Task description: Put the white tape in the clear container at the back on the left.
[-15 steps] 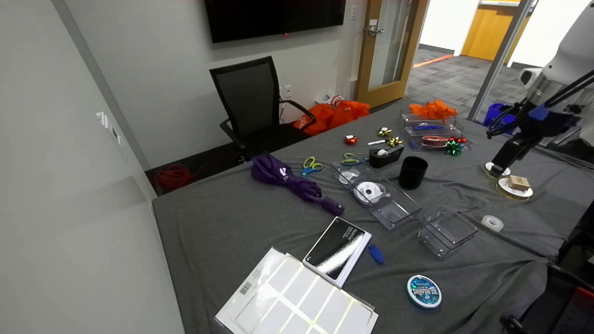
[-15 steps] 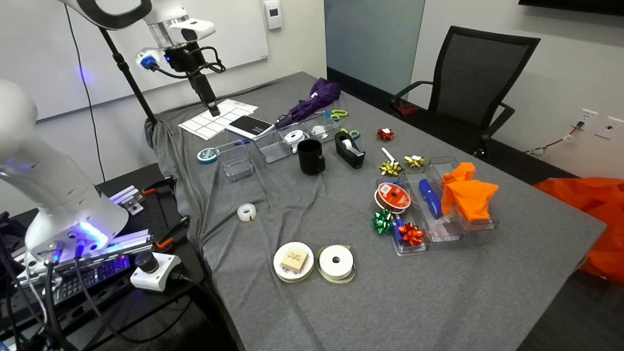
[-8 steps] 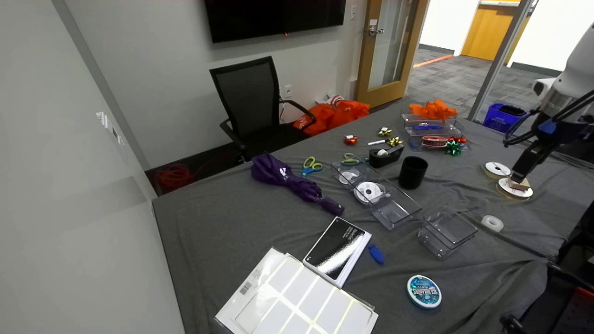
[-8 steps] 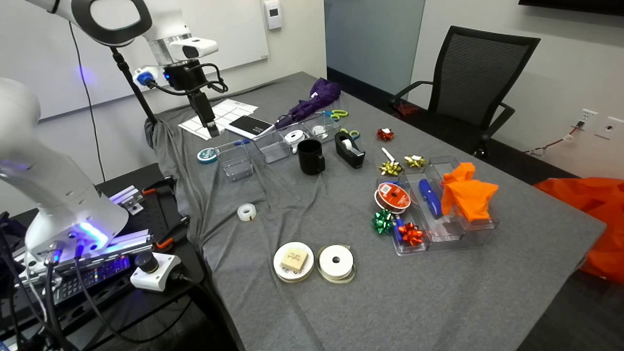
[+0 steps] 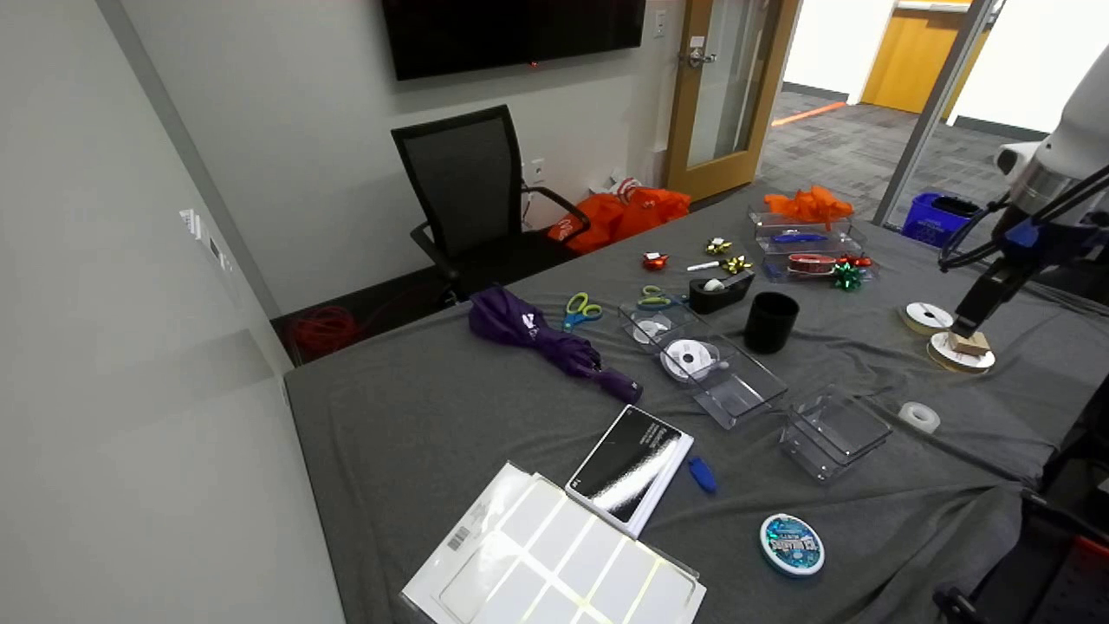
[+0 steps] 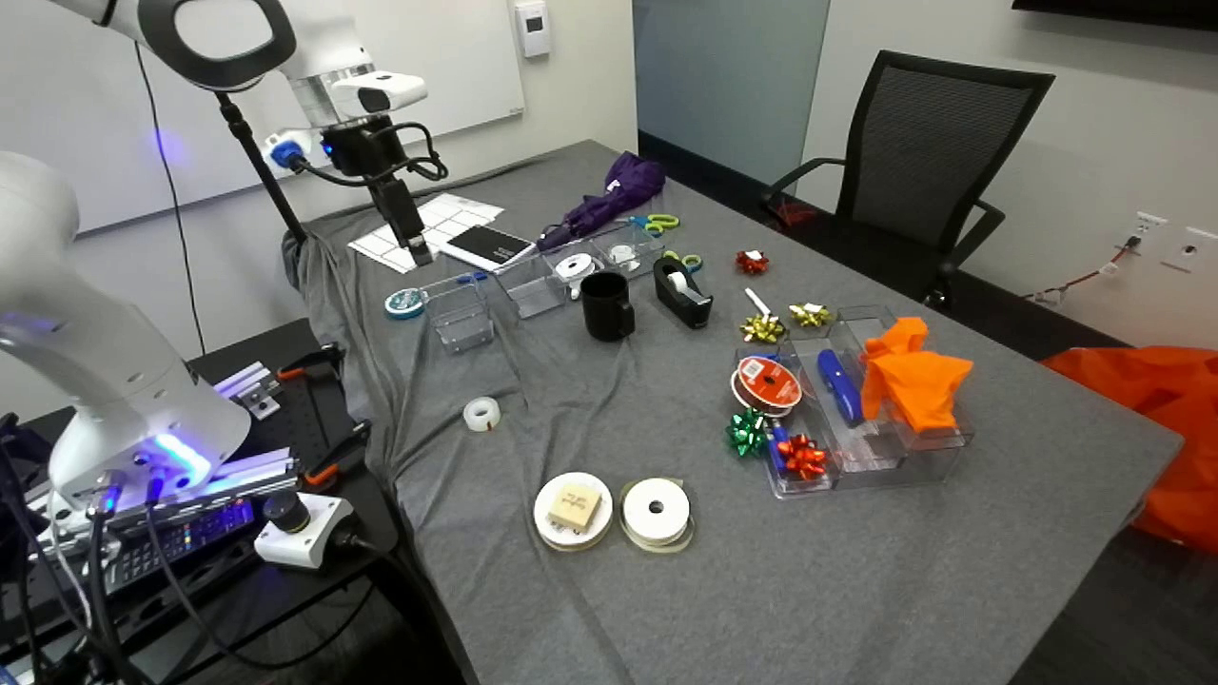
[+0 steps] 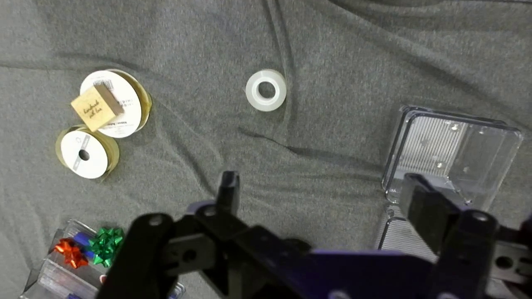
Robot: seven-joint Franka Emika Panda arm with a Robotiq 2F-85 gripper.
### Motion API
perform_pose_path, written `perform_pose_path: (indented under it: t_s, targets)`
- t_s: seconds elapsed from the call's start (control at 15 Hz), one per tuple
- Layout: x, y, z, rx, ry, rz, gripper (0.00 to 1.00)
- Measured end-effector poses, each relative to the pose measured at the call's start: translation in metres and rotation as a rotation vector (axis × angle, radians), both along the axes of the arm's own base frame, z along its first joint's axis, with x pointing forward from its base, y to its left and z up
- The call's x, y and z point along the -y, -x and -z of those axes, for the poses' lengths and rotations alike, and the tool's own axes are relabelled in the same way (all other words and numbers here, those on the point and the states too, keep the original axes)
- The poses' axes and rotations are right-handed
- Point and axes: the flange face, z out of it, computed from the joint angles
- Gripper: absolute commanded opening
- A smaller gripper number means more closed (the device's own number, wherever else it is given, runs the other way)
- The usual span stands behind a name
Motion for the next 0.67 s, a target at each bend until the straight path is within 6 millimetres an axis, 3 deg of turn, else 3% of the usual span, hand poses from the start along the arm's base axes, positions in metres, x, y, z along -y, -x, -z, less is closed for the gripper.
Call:
perform_pose_path:
  t_s: [0.33,0.53,0.67]
  targets:
    - [0.051,-0.007,0.012,0.086,-0.058,-0.066,1.0]
    - [0.081,-0.003,0.041,0.056,-0.118,-0.088,1.0]
    - [0.089,0.002,0.064,0.005,-0.171,-0.103,1.0]
